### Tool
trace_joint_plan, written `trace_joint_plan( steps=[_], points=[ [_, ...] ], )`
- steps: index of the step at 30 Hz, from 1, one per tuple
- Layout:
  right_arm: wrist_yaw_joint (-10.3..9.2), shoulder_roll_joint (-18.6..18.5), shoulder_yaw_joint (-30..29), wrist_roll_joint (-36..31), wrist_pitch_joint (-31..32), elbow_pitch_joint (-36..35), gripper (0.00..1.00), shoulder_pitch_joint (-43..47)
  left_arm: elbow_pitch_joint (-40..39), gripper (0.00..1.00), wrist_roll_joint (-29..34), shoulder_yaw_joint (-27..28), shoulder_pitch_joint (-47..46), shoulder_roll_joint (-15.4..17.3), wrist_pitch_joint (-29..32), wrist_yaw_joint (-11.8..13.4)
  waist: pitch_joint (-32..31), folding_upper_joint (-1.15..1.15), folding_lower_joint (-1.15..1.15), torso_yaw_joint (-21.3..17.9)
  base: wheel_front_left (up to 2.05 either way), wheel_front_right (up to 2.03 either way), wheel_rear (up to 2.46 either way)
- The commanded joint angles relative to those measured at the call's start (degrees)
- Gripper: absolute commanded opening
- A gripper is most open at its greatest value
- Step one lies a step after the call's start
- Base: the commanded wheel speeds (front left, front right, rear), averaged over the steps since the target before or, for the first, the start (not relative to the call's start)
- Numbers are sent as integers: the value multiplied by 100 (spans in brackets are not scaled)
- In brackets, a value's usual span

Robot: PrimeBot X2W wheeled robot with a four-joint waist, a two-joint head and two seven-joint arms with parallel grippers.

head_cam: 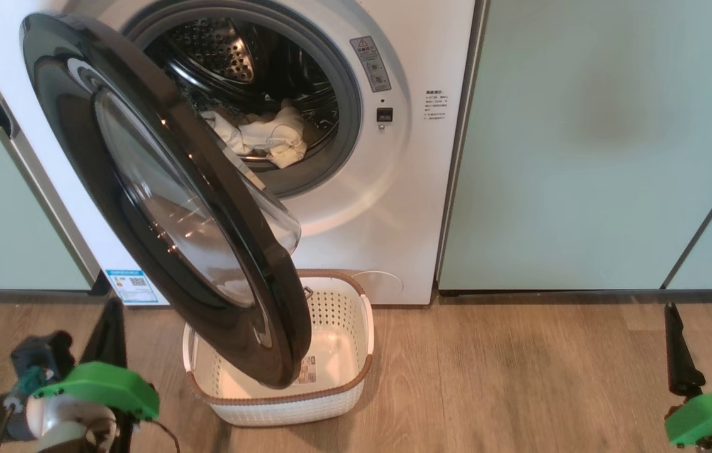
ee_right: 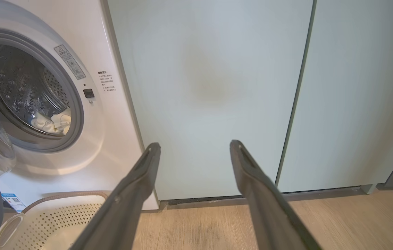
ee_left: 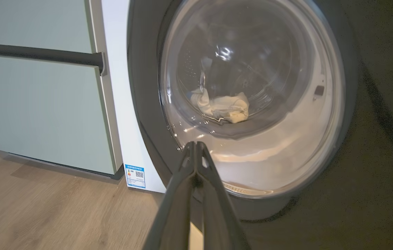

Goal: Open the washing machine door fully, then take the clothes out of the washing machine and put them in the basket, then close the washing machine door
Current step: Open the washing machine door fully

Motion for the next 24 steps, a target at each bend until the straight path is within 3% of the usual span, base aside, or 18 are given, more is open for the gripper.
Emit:
trace_joint_plan(
  steps=[1,10,16,24],
  points=[
    [25,-63,59,-42,-54,-134,100,-78,-294,0,-103,249,-238,115,-37,-6,-3,0,0,13,0,0,0],
    [25,-7,-21,-88,-55,-121,100,-7,-1137,0,-567,560,-753,200,19,16,-46,0,0,84,0,0,0],
    [25,14,-61,-119,-55,-146,100,17,-2112,0,-718,485,-1266,267,513,117,-44,0,0,115,0,0,0],
    [25,15,-89,-120,-55,-150,100,6,-3331,0,-861,68,-1840,119,1276,259,-27,0,0,146,0,0,0]
  ],
)
